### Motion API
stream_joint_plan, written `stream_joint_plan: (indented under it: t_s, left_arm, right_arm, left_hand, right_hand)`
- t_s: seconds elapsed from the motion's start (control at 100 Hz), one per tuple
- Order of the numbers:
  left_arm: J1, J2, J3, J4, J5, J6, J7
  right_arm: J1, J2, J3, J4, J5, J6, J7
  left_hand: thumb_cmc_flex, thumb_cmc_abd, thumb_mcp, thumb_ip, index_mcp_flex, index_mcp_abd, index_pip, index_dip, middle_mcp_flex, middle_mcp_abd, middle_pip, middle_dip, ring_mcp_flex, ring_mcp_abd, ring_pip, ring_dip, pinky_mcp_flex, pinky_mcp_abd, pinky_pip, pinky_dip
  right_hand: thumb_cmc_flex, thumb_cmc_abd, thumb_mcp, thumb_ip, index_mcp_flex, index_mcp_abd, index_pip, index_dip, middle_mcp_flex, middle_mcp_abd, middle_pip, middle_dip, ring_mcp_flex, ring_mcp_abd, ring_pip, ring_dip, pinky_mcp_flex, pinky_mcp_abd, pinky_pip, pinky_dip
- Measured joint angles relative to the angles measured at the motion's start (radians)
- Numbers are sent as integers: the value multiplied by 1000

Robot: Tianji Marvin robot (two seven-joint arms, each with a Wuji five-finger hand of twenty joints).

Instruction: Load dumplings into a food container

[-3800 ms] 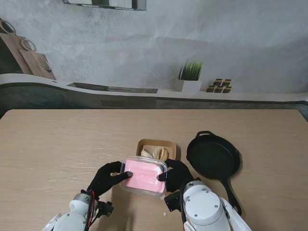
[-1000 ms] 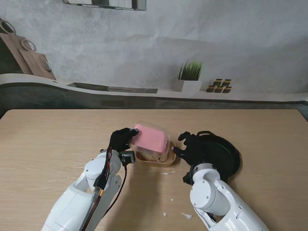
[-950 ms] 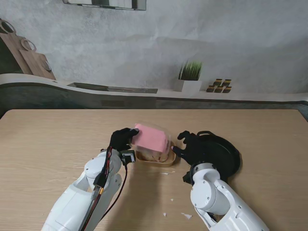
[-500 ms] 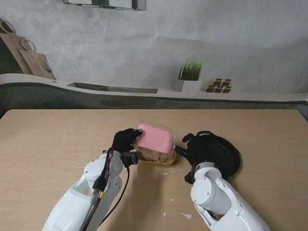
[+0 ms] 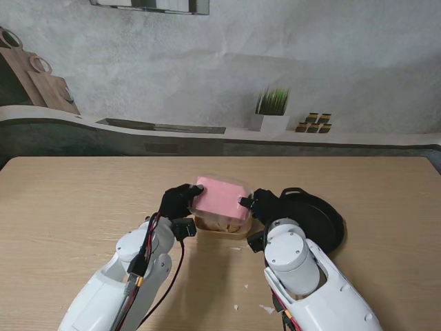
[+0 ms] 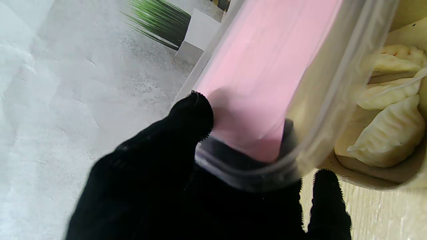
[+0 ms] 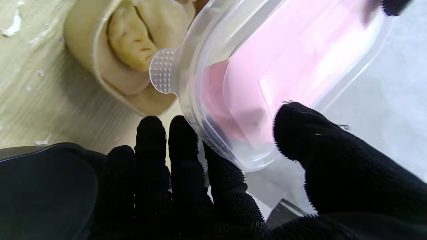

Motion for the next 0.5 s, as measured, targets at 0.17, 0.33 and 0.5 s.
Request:
stream_joint_plan:
  t_s: [0.17, 0.33, 0.5]
  left_arm:
    - [1, -2, 1, 9, 36, 1, 21]
    - [14, -4, -8, 9, 128, 22, 13]
    - [24, 4, -17, 8, 167, 42, 0]
  right_arm:
    - [13, -4, -29, 0, -126, 11, -19]
    - [29, -13, -30, 0, -121, 85, -16]
    - [32, -34, -15, -21, -11, 130, -35]
  left_hand:
    - [0, 0, -18, 0, 0, -9, 2, -57, 0, 0, -31, -38, 0, 0, 0, -14, -2, 0, 0, 0]
    - [10, 0, -68, 14, -41, -10, -113, -137, -151, -1, -64, -125, -117, -1, -48, -38, -48, -1, 0, -3]
    - [-138, 0, 25, 29, -129, 6, -258, -145, -317, -3, -56, -231, -212, -1, -114, -64, -68, -12, 0, -13]
  right_hand:
    - [193, -192, 121, -104, 185, -50, 250, -74, 360, -5, 135, 29, 378, 31, 196, 30, 336, 170, 191, 7]
    - [231, -212, 165, -105, 201, -48, 249, -25, 427, -6, 182, 102, 465, 43, 283, 28, 427, 223, 237, 9]
    - [243, -212, 212, -115, 201, -23, 247, 15, 428, 4, 184, 128, 470, 53, 297, 28, 430, 244, 239, 12]
